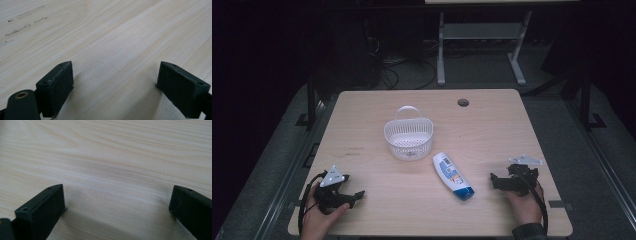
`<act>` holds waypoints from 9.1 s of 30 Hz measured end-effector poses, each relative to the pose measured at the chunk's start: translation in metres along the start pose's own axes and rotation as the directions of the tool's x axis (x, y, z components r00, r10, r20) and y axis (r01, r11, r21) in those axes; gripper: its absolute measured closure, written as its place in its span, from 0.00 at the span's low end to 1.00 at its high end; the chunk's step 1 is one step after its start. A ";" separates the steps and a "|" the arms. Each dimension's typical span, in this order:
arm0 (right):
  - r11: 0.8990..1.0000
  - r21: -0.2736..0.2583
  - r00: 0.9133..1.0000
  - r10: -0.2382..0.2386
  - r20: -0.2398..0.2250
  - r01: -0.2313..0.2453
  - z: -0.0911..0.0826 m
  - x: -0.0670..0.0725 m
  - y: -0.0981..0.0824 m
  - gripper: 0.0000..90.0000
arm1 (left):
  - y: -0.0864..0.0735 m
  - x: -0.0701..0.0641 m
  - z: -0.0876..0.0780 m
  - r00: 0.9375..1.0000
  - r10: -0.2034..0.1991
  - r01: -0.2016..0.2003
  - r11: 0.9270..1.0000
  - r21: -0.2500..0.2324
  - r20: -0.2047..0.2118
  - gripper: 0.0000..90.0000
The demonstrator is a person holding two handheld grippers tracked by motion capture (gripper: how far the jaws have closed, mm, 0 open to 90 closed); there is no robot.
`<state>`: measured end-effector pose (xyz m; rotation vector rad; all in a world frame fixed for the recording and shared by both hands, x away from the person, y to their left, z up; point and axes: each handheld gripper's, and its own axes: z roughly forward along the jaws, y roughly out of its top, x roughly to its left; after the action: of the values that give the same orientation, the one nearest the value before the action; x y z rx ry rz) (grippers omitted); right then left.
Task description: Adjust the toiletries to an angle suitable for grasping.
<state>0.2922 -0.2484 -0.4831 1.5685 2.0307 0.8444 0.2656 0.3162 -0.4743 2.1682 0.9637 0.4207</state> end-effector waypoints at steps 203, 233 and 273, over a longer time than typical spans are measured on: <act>0.989 -0.040 0.906 -0.147 -0.397 0.143 0.010 0.058 0.092 0.99 | 0.006 0.003 0.006 1.000 -0.008 0.008 1.000 -0.002 -0.005 0.15; 0.982 -0.008 0.872 -0.172 -0.458 0.190 0.061 0.116 0.124 0.99 | 0.006 0.003 0.007 1.000 -0.007 0.007 1.000 -0.002 -0.004 0.15; 0.943 0.049 0.822 -0.259 -0.507 0.328 0.054 0.144 0.098 0.99 | 0.006 0.003 0.007 1.000 -0.006 0.006 1.000 -0.003 -0.004 0.15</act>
<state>0.3589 -0.0818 -0.4501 1.1196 2.6592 1.0857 0.2745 0.3125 -0.4744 2.1625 0.9708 0.4228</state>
